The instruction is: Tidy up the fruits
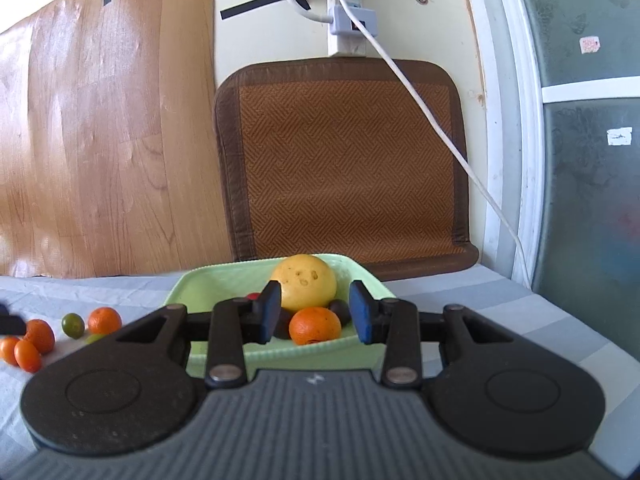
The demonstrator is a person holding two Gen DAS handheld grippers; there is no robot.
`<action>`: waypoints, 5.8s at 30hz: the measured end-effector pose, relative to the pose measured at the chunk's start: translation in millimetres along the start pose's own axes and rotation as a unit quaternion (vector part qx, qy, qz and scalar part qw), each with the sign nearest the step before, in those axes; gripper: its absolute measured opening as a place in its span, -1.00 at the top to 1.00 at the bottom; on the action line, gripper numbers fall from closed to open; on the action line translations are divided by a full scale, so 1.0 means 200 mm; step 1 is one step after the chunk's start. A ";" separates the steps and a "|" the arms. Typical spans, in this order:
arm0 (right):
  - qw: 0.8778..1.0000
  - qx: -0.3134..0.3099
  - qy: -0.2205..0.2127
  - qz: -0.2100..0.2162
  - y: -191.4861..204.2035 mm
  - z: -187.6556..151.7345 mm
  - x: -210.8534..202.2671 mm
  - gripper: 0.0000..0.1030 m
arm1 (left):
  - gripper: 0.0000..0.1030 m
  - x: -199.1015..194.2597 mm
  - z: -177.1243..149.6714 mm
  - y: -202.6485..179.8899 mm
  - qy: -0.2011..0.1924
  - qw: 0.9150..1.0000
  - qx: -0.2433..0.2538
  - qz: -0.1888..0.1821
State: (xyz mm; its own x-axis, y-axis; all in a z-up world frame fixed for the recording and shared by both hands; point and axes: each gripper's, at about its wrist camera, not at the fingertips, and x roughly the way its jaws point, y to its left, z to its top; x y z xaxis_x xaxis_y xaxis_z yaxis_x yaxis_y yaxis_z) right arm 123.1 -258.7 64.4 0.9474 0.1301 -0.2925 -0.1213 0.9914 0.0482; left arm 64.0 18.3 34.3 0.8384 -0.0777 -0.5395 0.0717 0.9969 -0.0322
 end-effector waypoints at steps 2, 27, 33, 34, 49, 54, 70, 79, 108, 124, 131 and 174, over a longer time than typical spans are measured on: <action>1.000 0.010 0.005 0.012 0.03 0.00 -0.02 0.21 | 0.03 -0.01 -0.07 0.07 0.018 0.999 -0.019 0.019; 0.981 -0.007 0.122 0.153 0.52 -0.17 -0.19 0.17 | -0.13 -0.09 -0.20 0.14 -0.003 0.998 -0.032 0.050; 0.980 -0.002 0.123 0.156 0.51 -0.17 -0.18 0.16 | -0.16 -0.09 -0.20 0.14 -0.003 0.998 -0.031 0.050; 0.980 -0.002 0.123 0.156 0.51 -0.17 -0.18 0.15 | -0.16 -0.09 -0.20 0.14 -0.003 0.998 -0.031 0.050; 0.980 -0.003 0.121 0.156 0.52 -0.16 -0.19 0.01 | -0.20 -0.11 -0.20 0.12 -0.018 0.999 -0.023 0.046; 0.980 -0.003 0.121 0.157 0.51 -0.16 -0.19 0.01 | -0.21 -0.12 -0.21 0.12 -0.021 0.999 -0.022 0.045; 0.980 -0.002 0.120 0.156 0.52 -0.17 -0.19 0.00 | -0.21 -0.13 -0.21 0.12 -0.024 0.999 -0.020 0.045; 0.980 -0.002 0.120 0.155 0.52 -0.17 -0.19 0.00 | -0.22 -0.13 -0.21 0.12 -0.024 0.999 -0.020 0.045; 0.980 0.001 0.119 0.156 0.52 -0.16 -0.20 0.00 | -0.44 -0.13 -0.19 0.16 -0.027 0.999 -0.033 0.026; 0.976 -0.002 0.132 0.173 0.52 -0.16 -0.17 0.01 | 0.28 0.15 -0.03 0.31 0.010 0.998 -0.012 -0.059; 0.952 -0.120 0.150 0.239 0.77 -0.10 -0.02 0.00 | 0.35 0.10 -0.06 0.34 0.010 0.998 -0.030 -0.062; 0.999 -0.048 0.025 0.010 0.00 -0.01 0.03 0.06 | 0.17 0.39 0.32 -0.63 0.005 0.987 0.066 -0.146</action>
State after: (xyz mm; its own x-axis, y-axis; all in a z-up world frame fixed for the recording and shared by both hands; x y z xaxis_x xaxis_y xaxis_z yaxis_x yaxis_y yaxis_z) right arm 128.8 -256.9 60.8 0.9288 0.1479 -0.3398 -0.1699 0.9848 -0.0356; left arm 154.5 -113.7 50.2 0.7661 -0.3608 -0.5319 0.3798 0.9217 -0.0782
